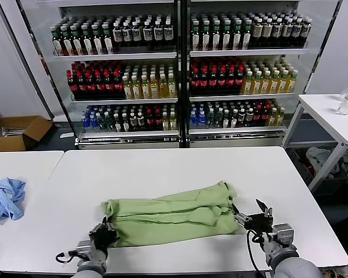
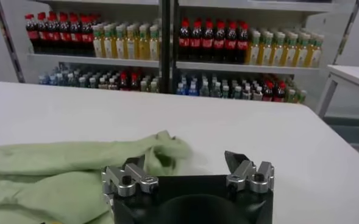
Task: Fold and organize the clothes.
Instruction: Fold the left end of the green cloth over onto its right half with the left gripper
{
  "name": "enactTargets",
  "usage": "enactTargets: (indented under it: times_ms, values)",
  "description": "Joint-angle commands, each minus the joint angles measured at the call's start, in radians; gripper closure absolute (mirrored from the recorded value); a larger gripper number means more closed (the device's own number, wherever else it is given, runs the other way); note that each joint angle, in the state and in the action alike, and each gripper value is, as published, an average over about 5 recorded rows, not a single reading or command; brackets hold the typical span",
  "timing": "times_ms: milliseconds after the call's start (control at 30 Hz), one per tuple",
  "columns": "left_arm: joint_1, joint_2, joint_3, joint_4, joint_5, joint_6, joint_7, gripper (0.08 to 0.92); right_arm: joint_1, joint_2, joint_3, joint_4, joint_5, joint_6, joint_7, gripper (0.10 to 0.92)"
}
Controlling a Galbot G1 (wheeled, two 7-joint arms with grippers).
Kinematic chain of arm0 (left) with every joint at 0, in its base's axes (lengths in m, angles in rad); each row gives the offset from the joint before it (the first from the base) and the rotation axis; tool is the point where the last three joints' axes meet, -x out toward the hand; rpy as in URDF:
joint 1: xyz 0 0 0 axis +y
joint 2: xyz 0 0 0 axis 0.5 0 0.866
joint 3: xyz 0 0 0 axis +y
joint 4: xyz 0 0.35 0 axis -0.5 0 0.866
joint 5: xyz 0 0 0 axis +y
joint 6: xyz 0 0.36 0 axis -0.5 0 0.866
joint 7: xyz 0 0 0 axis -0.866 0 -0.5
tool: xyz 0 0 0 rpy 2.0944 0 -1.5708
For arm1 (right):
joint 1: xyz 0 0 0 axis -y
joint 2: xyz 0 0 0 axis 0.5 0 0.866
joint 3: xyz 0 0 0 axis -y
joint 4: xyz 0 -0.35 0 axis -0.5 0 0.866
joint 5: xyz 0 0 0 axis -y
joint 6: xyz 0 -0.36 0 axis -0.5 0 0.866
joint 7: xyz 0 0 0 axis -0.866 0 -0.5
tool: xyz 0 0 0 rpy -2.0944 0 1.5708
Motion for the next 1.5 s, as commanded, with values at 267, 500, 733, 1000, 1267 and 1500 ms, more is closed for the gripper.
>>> enactTargets:
  times_ms: [267, 500, 733, 1000, 1267, 1500]
  values:
    - [-0.002, 0.333, -0.503, 0.022, -0.547, 0.051, 0.146, 0.894, 0.006, 0.006, -0.006, 0.009, 0.004, 0.008, 0.000, 0.203]
    - [-0.006, 0.177, -0.364, -0.224, -0.900, 0.105, 0.158, 0.894, -0.002, 0.024, -0.013, 0.010, -0.011, 0.008, -0.002, 0.203]
    - [-0.052, 0.039, -0.125, -0.272, -0.971, 0.116, 0.148, 0.894, -0.006, 0.027, -0.011, 0.012, -0.022, 0.008, -0.003, 0.203]
    - [-0.112, -0.005, 0.036, -0.197, -0.908, 0.108, 0.136, 0.894, -0.013, 0.031, -0.009, 0.015, -0.030, 0.011, -0.003, 0.203]
    - [-0.213, -0.041, 0.157, -0.063, -0.727, 0.100, 0.134, 0.894, -0.009, 0.032, -0.010, 0.016, -0.032, 0.011, -0.004, 0.203]
    - [-0.269, -0.058, 0.222, -0.022, -0.636, 0.114, 0.163, 0.864, -0.008, 0.028, -0.010, 0.012, -0.031, 0.010, -0.003, 0.203]
